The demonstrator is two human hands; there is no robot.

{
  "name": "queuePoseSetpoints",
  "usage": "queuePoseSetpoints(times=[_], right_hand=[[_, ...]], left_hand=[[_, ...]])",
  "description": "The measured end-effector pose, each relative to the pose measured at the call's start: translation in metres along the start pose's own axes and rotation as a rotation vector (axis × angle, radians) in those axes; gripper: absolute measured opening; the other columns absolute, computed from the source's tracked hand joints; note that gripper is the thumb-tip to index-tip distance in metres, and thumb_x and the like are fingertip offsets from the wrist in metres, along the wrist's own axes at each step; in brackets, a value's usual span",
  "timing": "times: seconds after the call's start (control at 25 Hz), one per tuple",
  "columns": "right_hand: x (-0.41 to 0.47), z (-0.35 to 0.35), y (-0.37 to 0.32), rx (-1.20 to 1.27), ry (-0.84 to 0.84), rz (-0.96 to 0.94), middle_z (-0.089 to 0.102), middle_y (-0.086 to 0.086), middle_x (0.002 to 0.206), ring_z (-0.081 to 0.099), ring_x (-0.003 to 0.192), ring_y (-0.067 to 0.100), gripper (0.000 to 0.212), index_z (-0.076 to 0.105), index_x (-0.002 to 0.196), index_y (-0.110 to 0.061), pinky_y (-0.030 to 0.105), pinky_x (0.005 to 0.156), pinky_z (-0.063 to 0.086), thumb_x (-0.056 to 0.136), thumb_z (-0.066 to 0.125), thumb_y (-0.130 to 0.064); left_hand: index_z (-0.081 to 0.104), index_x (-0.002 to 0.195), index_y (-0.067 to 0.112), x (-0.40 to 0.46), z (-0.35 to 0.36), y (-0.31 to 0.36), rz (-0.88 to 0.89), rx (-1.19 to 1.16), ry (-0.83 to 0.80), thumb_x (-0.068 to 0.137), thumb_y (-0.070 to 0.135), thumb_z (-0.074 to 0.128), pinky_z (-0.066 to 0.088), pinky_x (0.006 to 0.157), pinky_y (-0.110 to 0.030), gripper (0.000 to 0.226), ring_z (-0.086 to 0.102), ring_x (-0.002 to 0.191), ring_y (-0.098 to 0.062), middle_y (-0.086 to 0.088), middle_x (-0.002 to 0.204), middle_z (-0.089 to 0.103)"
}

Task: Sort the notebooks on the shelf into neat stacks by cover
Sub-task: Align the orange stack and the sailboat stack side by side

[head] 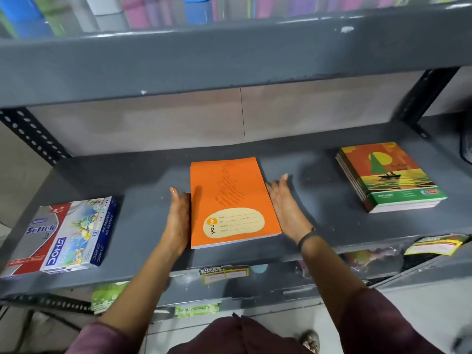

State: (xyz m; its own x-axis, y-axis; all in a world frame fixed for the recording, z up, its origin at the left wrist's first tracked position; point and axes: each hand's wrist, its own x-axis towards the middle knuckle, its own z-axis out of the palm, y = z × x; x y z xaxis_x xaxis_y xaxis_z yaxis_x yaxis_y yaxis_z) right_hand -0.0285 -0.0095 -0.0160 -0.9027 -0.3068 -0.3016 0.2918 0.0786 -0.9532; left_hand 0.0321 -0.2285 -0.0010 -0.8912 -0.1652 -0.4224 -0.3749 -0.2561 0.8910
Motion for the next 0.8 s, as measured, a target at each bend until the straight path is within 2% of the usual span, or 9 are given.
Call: queuePoseSetpoints(times=[0.08,0.12,0.16,0.2,0.28,0.36,0.48,0.64,0.8], right_hand=[[-0.015,-0.01,-0.006,-0.04,-0.106,0.017,0.041,-0.017,0.147,0.037,0.136,0.003,0.058,0.034,0.137,-0.047,0.03,0.114,0.026,0.083,0.042,-0.066],[-0.025,-0.014,-0.009,-0.163,-0.186,0.02,0.053,-0.025,0.134,0.049,0.125,-0.002,0.051,0.042,0.126,-0.056,0.03,0.109,0.035,0.078,0.059,-0.06],[-0.035,-0.016,-0.01,-0.346,-0.258,0.014,0.059,-0.024,0.127,0.055,0.12,0.0,0.058,0.046,0.122,-0.055,0.034,0.106,0.041,0.07,0.072,-0.051],[-0.041,-0.015,-0.008,-0.53,-0.289,0.011,0.059,-0.017,0.128,0.054,0.121,0.008,0.07,0.047,0.124,-0.048,0.039,0.106,0.042,0.063,0.08,-0.042],[-0.044,-0.005,-0.008,-0.782,-0.181,0.038,0.055,-0.003,0.131,0.048,0.124,0.02,0.083,0.047,0.13,-0.029,0.042,0.106,0.042,0.057,0.086,-0.03],[-0.04,0.008,-0.013,-0.904,-0.066,0.11,0.053,0.005,0.13,0.049,0.122,0.025,0.084,0.047,0.129,-0.015,0.041,0.104,0.044,0.057,0.088,-0.022],[-0.032,0.021,-0.022,-1.021,0.02,0.225,0.053,0.012,0.129,0.054,0.119,0.031,0.085,0.044,0.128,-0.003,0.04,0.099,0.048,0.058,0.088,-0.018],[-0.023,0.027,-0.032,-1.151,0.018,0.24,0.057,0.013,0.126,0.059,0.113,0.031,0.079,0.048,0.123,0.0,0.039,0.092,0.052,0.057,0.089,-0.018],[-0.021,0.025,-0.032,-1.175,0.021,0.256,0.065,0.012,0.115,0.065,0.102,0.029,0.06,0.059,0.109,-0.002,0.036,0.086,0.055,0.059,0.087,-0.019]], left_hand=[[0.045,0.126,0.025,-0.014,-0.009,-0.005,0.032,0.258,-0.101,0.079,0.067,0.043,0.057,0.083,-0.03,0.063,0.067,0.098,-0.016,-0.003,0.12,0.067],[0.034,0.136,0.023,-0.021,-0.012,-0.006,0.024,0.453,-0.14,0.071,0.059,0.063,0.054,0.086,-0.023,0.079,0.063,0.104,-0.011,-0.002,0.131,0.058],[0.021,0.141,0.018,-0.024,-0.017,-0.009,-0.005,0.685,-0.162,0.064,0.047,0.077,0.05,0.088,-0.02,0.099,0.058,0.108,-0.01,-0.001,0.136,0.051],[0.012,0.144,0.012,-0.024,-0.021,-0.013,-0.023,0.911,-0.148,0.058,0.038,0.083,0.047,0.093,-0.025,0.115,0.053,0.114,-0.014,-0.003,0.137,0.047],[0.017,0.14,0.004,-0.023,-0.015,-0.017,-0.014,1.199,-0.004,0.051,0.032,0.087,0.042,0.101,-0.038,0.117,0.044,0.123,-0.027,-0.011,0.135,0.045],[0.035,0.125,0.005,-0.017,-0.007,-0.015,-0.012,1.251,0.125,0.048,0.028,0.087,0.041,0.098,-0.04,0.096,0.044,0.12,-0.031,-0.015,0.126,0.048],[0.045,0.117,0.008,-0.007,-0.002,-0.015,-0.031,1.29,0.138,0.049,0.024,0.085,0.044,0.094,-0.037,0.08,0.047,0.114,-0.029,-0.014,0.121,0.052],[0.052,0.111,0.008,-0.005,-0.003,-0.008,-0.033,1.257,0.156,0.048,0.02,0.086,0.049,0.086,-0.037,0.073,0.055,0.103,-0.03,-0.016,0.117,0.055],[0.06,0.103,0.009,-0.014,0.0,-0.005,0.042,1.265,0.174,0.051,0.021,0.086,0.052,0.081,-0.038,0.059,0.062,0.095,-0.031,-0.016,0.11,0.065]])
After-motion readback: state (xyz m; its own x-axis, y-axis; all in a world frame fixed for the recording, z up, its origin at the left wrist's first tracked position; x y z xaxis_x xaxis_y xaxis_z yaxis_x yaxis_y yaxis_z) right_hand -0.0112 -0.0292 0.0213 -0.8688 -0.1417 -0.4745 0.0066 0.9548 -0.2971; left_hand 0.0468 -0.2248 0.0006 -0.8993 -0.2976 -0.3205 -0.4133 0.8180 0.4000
